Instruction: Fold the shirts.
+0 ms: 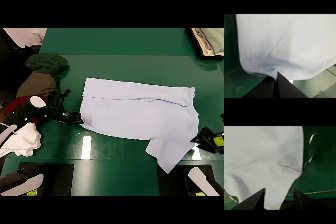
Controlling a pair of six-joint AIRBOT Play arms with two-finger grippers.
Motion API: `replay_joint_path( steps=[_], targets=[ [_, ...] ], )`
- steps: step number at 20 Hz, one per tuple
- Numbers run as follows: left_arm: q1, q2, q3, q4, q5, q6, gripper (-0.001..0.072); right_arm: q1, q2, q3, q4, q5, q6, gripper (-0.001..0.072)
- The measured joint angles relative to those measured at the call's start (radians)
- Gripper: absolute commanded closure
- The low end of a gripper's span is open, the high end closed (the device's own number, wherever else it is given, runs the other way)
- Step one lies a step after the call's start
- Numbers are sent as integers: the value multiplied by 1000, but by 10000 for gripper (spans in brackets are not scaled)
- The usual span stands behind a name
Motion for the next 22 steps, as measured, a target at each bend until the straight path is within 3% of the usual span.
replay_joint_path(
  steps=[7, 9, 12, 14, 18, 22],
  targets=[
    [0, 0, 0, -6, 11, 14, 683, 84, 3, -103, -37, -61, 59, 306],
    [0, 0, 0, -6, 12, 14, 683, 127, 4, -116, -40, -79, 77, 391],
    [0, 0, 0, -6, 12, 15, 683, 179, 5, -124, -40, -94, 90, 414],
    [0, 0, 0, -6, 12, 15, 683, 202, 5, -128, -45, -105, 95, 664],
    [2, 11, 5, -2, 3, 16, 685, 241, 5, -108, -47, -104, 96, 698],
    [2, 99, 32, 53, -67, 4, 684, 302, 49, 0, -48, 0, 91, 698]
  ],
)
